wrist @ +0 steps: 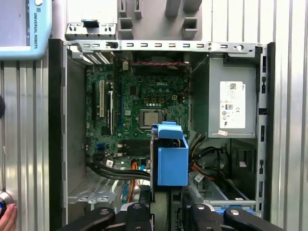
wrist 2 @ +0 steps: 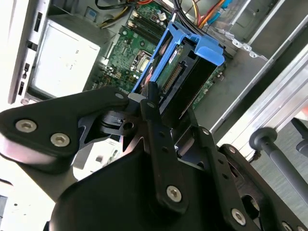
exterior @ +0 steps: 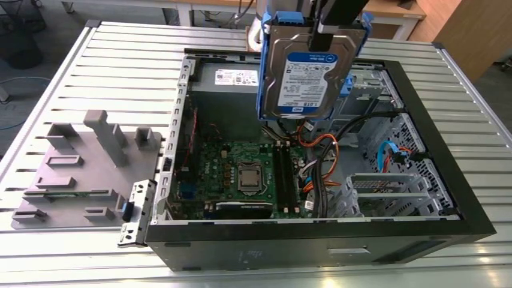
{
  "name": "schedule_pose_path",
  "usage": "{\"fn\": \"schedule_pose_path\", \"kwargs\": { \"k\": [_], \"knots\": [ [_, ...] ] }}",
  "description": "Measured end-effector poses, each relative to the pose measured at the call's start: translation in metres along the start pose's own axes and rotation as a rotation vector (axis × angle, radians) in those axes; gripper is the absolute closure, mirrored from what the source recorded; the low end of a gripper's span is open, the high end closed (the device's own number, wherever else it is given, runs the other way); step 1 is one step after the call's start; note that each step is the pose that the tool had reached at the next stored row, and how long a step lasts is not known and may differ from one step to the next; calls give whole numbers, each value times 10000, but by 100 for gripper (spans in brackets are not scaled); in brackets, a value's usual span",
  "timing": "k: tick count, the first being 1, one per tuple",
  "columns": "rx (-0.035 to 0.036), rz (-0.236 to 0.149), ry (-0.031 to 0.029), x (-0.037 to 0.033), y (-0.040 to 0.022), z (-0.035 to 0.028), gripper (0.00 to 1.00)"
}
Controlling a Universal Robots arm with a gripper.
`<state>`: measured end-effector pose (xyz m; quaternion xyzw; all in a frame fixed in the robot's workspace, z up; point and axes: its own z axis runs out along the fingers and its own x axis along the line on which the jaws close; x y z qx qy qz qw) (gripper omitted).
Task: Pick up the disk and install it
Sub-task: 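Pick up the disk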
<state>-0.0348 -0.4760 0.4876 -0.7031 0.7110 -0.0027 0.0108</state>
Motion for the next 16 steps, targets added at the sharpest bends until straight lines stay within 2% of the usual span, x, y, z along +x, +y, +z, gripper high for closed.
{"fn": "schedule_pose_path", "kwargs": {
  "k": [16],
  "knots": [
    [0,0,6,342,-4,2,65]
  ]
}}
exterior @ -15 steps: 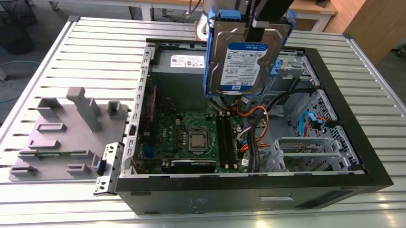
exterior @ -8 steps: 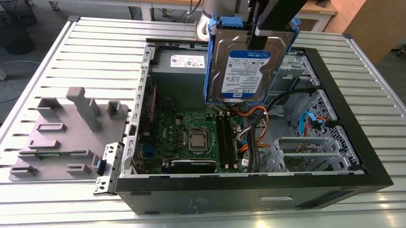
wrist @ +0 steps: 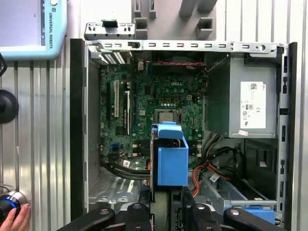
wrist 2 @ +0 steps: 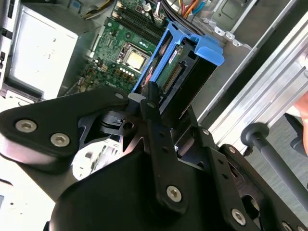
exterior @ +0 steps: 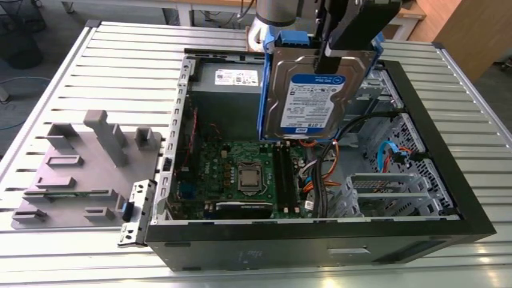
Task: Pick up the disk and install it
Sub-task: 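Pick up the disk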
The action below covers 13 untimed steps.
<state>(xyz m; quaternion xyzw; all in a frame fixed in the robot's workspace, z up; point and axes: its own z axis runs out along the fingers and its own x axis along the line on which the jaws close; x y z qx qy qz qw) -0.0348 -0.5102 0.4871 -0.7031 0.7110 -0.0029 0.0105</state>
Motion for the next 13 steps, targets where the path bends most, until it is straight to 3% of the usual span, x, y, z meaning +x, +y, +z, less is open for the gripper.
{"fn": "schedule_pose_path", "kwargs": {
  "k": [13],
  "knots": [
    [0,0,16,260,-3,1,65]
  ]
}}
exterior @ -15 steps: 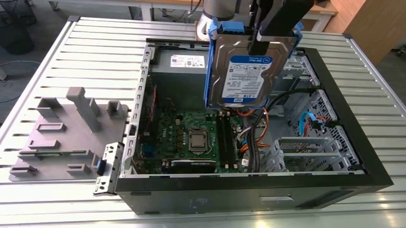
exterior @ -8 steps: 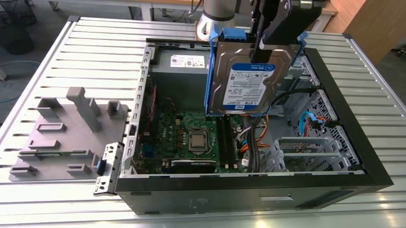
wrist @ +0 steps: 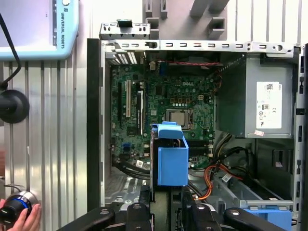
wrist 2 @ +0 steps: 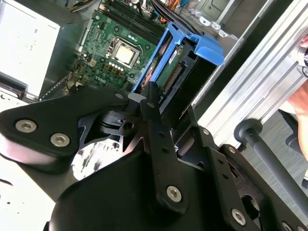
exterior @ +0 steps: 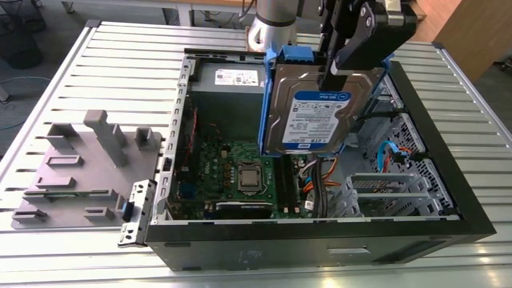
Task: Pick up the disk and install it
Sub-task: 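Pick up the disk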
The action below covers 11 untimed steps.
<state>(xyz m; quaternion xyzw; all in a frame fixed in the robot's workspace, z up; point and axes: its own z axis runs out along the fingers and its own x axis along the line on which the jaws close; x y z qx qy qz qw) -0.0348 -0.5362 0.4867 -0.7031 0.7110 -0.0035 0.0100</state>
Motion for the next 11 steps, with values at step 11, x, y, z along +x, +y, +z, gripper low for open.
{"fn": "schedule_pose_path", "kwargs": {
  "k": [11],
  "knots": [
    [0,0,28,144,-1,0,65]
  ]
}}
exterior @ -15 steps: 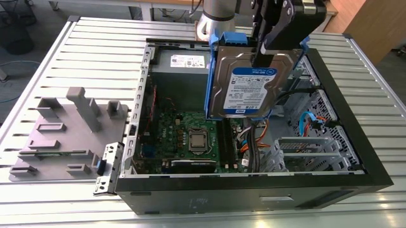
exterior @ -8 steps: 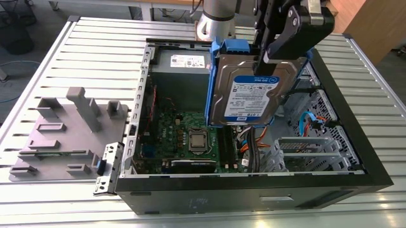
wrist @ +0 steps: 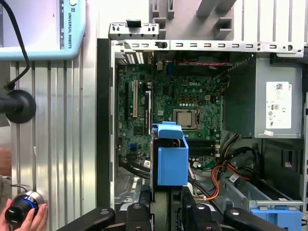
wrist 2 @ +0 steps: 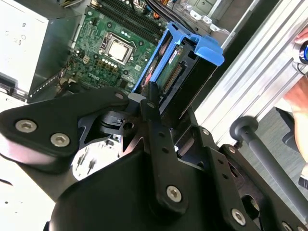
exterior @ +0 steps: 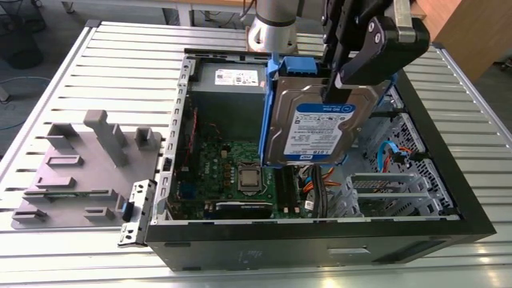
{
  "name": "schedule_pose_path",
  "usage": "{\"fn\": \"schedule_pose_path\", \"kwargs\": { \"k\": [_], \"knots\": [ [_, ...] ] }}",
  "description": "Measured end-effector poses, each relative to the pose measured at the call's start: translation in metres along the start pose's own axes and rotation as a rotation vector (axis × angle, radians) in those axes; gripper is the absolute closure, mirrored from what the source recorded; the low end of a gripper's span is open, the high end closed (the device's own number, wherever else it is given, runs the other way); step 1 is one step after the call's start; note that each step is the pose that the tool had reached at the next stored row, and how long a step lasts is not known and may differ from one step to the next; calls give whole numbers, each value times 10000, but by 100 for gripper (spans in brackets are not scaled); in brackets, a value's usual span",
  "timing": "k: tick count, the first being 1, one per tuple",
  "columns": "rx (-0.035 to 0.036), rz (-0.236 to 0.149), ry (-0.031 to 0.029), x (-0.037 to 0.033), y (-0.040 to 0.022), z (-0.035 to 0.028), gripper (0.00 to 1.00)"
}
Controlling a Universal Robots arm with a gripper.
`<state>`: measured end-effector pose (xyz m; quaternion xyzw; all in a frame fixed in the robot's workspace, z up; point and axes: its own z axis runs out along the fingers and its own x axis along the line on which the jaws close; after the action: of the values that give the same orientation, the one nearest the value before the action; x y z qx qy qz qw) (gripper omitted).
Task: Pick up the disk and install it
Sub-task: 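Pick up the disk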
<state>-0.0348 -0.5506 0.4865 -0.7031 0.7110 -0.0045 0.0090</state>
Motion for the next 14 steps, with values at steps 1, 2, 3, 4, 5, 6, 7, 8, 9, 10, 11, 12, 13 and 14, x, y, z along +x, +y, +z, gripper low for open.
{"fn": "schedule_pose_path", "kwargs": {
  "k": [1,2,3,4,5,6,7,8,9,10,11,12,13,14],
  "knots": [
    [0,-1,3,8,0,0,65],
    [0,-1,4,19,-1,0,65],
    [0,-1,6,33,-1,0,65],
    [0,0,6,49,-1,1,65],
    [0,-1,8,63,-1,1,65],
    [0,0,9,73,-1,1,65],
    [0,0,12,76,0,1,65],
    [1,1,12,76,0,1,65],
    [0,1,13,76,0,1,65],
    [0,-1,13,76,-1,1,65],
    [0,0,13,76,-1,1,65],
    [0,-1,13,76,-1,1,65],
    [-3,0,14,76,-1,1,65],
    [-58,-2,14,77,-3,1,65]
  ]
}}
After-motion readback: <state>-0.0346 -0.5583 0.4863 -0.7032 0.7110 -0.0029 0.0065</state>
